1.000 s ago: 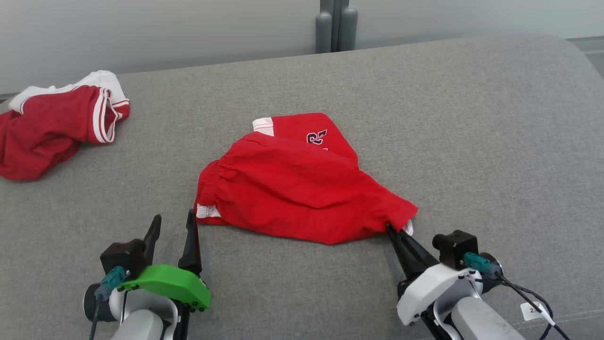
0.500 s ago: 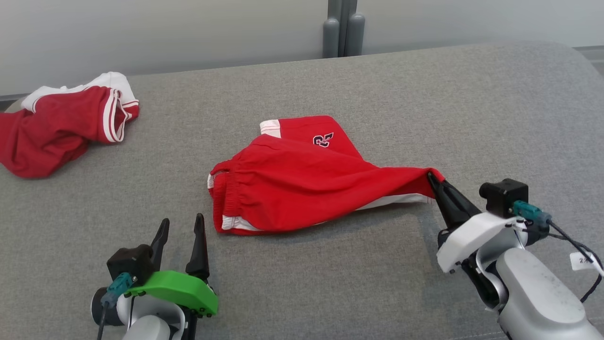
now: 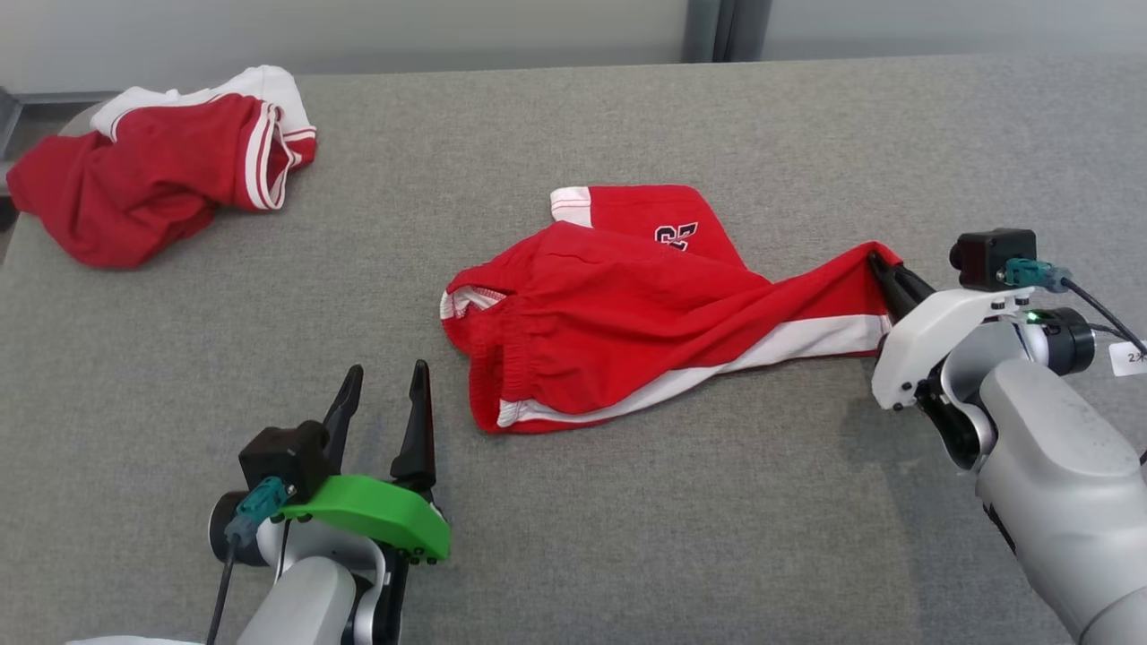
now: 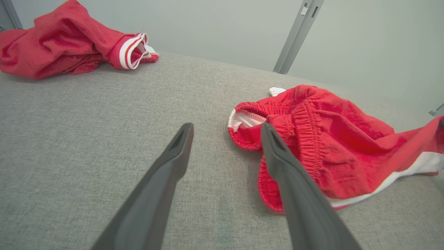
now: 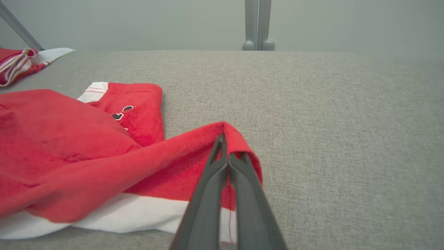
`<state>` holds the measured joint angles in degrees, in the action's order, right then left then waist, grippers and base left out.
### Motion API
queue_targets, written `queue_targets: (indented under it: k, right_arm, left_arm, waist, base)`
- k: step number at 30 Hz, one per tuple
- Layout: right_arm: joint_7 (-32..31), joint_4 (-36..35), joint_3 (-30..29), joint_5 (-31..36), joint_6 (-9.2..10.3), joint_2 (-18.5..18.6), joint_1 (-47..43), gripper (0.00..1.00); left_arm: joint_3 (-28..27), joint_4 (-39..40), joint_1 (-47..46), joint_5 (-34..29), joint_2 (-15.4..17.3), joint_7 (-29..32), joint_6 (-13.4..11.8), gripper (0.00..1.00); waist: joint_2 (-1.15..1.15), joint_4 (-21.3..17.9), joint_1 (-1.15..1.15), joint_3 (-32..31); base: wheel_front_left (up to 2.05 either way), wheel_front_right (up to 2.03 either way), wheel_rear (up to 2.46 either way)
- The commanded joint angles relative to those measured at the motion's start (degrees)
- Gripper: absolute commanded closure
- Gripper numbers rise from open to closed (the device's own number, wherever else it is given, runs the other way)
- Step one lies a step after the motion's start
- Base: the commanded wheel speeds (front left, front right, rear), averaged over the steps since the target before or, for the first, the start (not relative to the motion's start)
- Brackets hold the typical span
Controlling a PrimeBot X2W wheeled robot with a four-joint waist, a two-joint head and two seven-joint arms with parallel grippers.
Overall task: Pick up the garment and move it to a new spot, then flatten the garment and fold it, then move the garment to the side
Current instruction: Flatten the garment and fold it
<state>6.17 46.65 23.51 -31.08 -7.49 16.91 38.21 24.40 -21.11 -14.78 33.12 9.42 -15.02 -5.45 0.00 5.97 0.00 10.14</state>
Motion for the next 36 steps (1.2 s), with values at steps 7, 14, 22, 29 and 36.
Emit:
queue_targets:
  k: [7,14,22,29,36]
  right_arm:
    - [0.8,7.7,3.0,-1.2,0.00,-0.5,5.6,1.00]
    - [4.4,11.2,6.9,-3.6,0.00,-0.1,6.4,0.00]
    - [8.2,6.2,10.1,-6.6,-0.01,2.9,4.0,0.00]
    - [9.0,-7.5,1.7,-1.3,0.00,5.6,-1.4,0.00]
    - [9.1,-25.5,-12.2,11.3,-0.01,0.0,-15.4,0.00]
  left_arm:
    - [-0.5,-0.3,-1.6,-1.2,-0.8,-0.2,0.8,0.00]
    - [-1.2,-0.1,-1.2,-2.4,-1.6,-0.2,1.6,0.00]
    - [-1.9,1.0,0.0,-3.3,-1.7,-0.2,2.2,0.00]
    - [-3.6,3.1,1.6,-4.0,-1.7,-0.2,2.0,0.00]
    - [-6.9,5.0,5.8,-4.9,-1.5,-0.2,1.3,0.00]
  waist:
    - [0.00,2.4,0.00,2.9]
    - [0.00,-0.1,0.00,2.3]
    - [0.00,-4.5,0.00,0.7]
    - [0.00,-7.5,0.00,-1.6]
    - [0.00,-9.0,0.00,-4.9]
  base:
    - [0.00,0.00,0.00]
    - [0.00,0.00,0.00]
    - [0.00,0.00,0.00]
    - [0.00,0.00,0.00]
    - [0.00,0.00,0.00]
